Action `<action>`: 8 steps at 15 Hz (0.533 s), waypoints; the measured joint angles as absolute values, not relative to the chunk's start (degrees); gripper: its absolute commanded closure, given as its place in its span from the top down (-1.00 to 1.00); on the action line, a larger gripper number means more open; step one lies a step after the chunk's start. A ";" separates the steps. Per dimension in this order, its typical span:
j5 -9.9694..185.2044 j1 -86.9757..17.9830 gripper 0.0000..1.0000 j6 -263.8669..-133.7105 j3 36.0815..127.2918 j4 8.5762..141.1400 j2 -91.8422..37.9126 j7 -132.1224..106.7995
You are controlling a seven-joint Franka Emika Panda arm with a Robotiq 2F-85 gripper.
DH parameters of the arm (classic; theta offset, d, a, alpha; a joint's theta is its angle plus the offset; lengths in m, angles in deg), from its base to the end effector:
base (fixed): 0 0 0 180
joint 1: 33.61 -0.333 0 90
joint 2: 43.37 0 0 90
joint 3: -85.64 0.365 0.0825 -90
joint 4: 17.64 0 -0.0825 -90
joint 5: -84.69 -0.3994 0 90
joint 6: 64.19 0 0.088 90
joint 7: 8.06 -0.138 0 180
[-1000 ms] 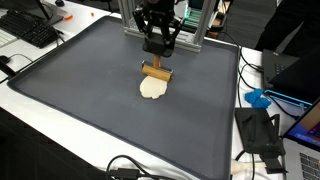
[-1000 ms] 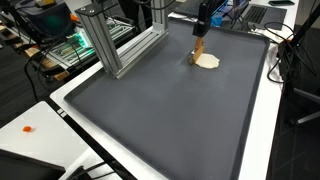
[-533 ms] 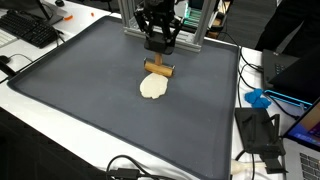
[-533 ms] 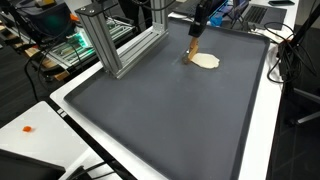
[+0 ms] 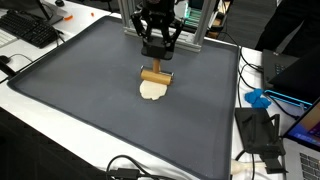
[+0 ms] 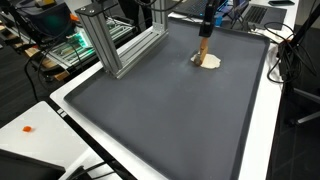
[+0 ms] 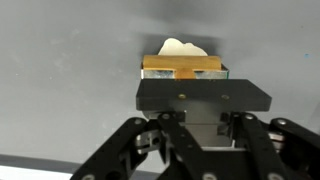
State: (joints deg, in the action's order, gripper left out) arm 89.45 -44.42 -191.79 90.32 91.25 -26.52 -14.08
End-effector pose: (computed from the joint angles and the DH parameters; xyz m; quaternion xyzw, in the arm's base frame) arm 0.6280 0.1663 0.3577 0.9941 0.1053 0.0207 0.0180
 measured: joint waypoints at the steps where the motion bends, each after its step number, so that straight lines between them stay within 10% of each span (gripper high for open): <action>1: 89.44 -44.39 -0.57 -192.89 90.37 91.39 -26.47 -13.32; 8: 89.30 -43.61 -0.57 -199.60 91.45 92.53 -26.08 -6.03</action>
